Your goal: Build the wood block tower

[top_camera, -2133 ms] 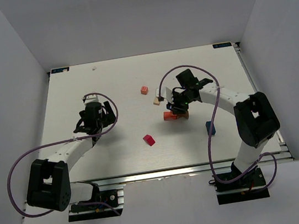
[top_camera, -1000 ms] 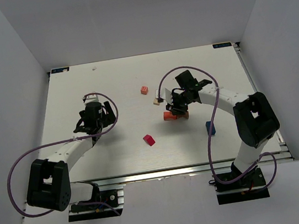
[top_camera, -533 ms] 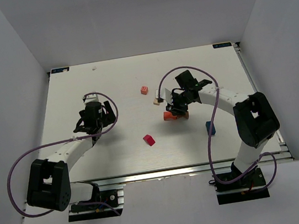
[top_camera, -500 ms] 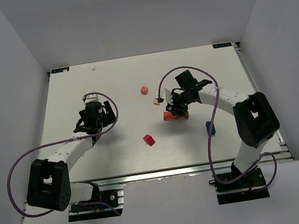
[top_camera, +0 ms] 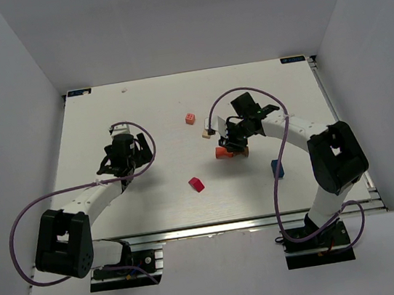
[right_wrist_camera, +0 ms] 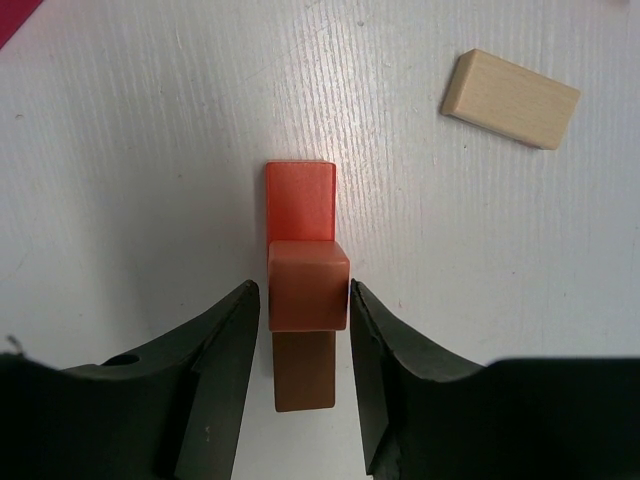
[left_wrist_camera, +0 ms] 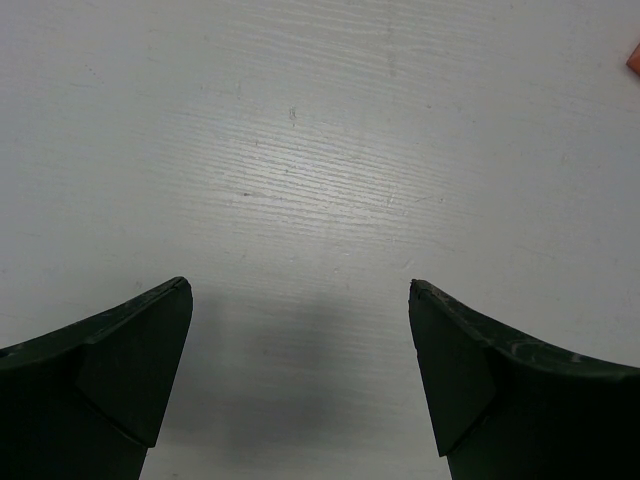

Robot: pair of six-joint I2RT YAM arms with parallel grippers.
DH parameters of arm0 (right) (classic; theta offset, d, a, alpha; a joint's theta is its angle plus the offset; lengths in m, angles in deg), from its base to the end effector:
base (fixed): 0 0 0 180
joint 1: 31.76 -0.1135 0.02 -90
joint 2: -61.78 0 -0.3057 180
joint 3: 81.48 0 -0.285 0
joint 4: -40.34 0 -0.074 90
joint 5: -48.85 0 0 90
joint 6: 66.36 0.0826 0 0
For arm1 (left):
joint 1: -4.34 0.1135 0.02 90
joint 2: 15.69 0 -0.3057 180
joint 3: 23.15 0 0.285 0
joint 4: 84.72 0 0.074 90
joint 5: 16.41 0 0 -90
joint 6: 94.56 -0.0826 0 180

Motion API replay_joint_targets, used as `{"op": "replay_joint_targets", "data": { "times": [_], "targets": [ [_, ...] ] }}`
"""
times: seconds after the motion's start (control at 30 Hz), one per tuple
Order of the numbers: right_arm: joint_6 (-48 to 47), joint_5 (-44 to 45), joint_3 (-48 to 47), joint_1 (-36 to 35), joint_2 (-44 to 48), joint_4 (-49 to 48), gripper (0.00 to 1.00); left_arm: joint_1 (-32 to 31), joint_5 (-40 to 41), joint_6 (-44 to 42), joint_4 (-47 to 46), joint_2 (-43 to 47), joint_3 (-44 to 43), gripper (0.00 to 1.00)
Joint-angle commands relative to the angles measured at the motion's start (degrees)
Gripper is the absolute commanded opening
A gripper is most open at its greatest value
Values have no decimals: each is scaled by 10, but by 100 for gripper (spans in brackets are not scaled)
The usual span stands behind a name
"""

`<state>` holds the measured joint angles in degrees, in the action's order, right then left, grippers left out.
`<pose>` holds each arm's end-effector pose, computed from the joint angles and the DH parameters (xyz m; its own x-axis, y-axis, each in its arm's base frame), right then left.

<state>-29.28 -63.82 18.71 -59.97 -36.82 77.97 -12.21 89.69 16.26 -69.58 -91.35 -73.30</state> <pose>0.3538 0.2259 0.1988 0.0552 -0.8058 -0.5897 -0.9620 0.1153 -0.2477 0.3112 -0.0686 0.1870 -0.6093 -0.1752 -0.7734 -0.1547 0.9828 -0.1008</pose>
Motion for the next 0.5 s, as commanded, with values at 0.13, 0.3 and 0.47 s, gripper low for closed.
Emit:
{"op": "replay_joint_targets", "data": {
  "times": [0.13,0.3,0.47],
  "targets": [
    [-3,-18,-11,-2,-4,-5,46,3,7,-3,0,1,-22,98],
    [-9,-22,-12,-3,-5,-4,45,3,5,-3,-2,-1,-21,98],
    [-9,-22,-17,-3,-9,-4,43,3,10,-3,2,-5,-25,98]
  ]
}}
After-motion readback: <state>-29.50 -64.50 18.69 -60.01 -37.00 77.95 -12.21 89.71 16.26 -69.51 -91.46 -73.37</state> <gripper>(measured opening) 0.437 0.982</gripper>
